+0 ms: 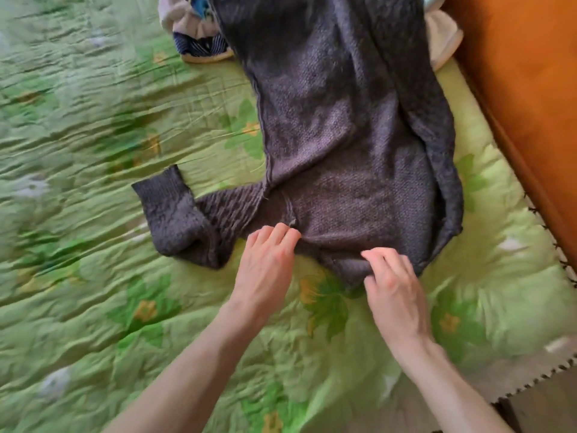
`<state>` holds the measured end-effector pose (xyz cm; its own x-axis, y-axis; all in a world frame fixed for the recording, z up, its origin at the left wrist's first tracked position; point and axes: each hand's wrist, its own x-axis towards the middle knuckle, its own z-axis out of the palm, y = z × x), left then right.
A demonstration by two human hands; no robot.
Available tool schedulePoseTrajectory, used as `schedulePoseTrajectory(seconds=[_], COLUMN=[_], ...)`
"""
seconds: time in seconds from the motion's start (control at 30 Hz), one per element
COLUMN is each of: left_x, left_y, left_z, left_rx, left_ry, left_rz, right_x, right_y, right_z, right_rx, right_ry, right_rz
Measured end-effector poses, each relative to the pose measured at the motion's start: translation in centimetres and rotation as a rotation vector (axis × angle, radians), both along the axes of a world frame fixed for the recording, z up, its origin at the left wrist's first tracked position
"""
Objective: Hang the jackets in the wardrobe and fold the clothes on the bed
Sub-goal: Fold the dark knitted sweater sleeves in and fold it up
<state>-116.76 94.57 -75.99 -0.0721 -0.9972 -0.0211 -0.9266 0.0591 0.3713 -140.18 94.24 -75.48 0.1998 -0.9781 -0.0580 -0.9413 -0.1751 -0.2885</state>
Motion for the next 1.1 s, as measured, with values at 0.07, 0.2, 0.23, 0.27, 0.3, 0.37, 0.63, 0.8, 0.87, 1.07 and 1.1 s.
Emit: schedulePoseTrajectory(seconds=[0.07, 0.2, 0.23, 0.27, 0.3, 0.37, 0.63, 0.8, 0.87, 1.07, 1.1], left_x=[0.6, 1.8, 1.9, 2.1, 2.4, 3.0, 5.4, 7.4, 8.1, 9.3, 9.7], left_y=[-0.4, 0.1, 0.4, 0.7, 1.1, 2.0, 5.8, 7.7, 7.8, 9.3, 9.9], left_z=[0.7, 3.7, 4.7, 5.9, 7.4, 10.9, 27.1, 36.3, 39.5, 44.4, 45.3], left_rx=[0.032, 0.089, 0.099, 0.1, 0.093, 0.062, -0.117, -0.179, -0.179, -0.151, -0.204], left_ry=[0.055, 0.105, 0.113, 0.121, 0.125, 0.102, 0.061, 0.192, 0.355, 0.704, 0.733], left_rz=[0.036, 0.034, 0.035, 0.032, 0.024, 0.002, 0.032, 0.174, 0.258, 0.447, 0.478], right_x=[-0.4, -0.6, -0.6, -0.5, -0.4, 0.0, 4.1, 7.8, 10.0, 16.2, 16.9], right_y=[-1.0, -1.9, -1.9, -2.1, -2.2, -2.6, -3.8, -3.6, -3.7, -3.1, -2.8], right_z=[0.8, 4.4, 5.6, 7.0, 8.7, 12.9, 32.2, 42.4, 45.7, 52.9, 53.7], right_rx=[0.023, 0.085, 0.094, 0.103, 0.108, 0.097, 0.053, 0.084, 0.094, 0.161, 0.179], right_ry=[-0.07, -0.199, -0.224, -0.254, -0.283, -0.337, -0.444, -0.451, -0.458, -0.453, -0.465], right_rz=[-0.063, -0.053, -0.055, -0.062, -0.055, -0.008, 0.267, 0.349, 0.446, 0.686, 0.706])
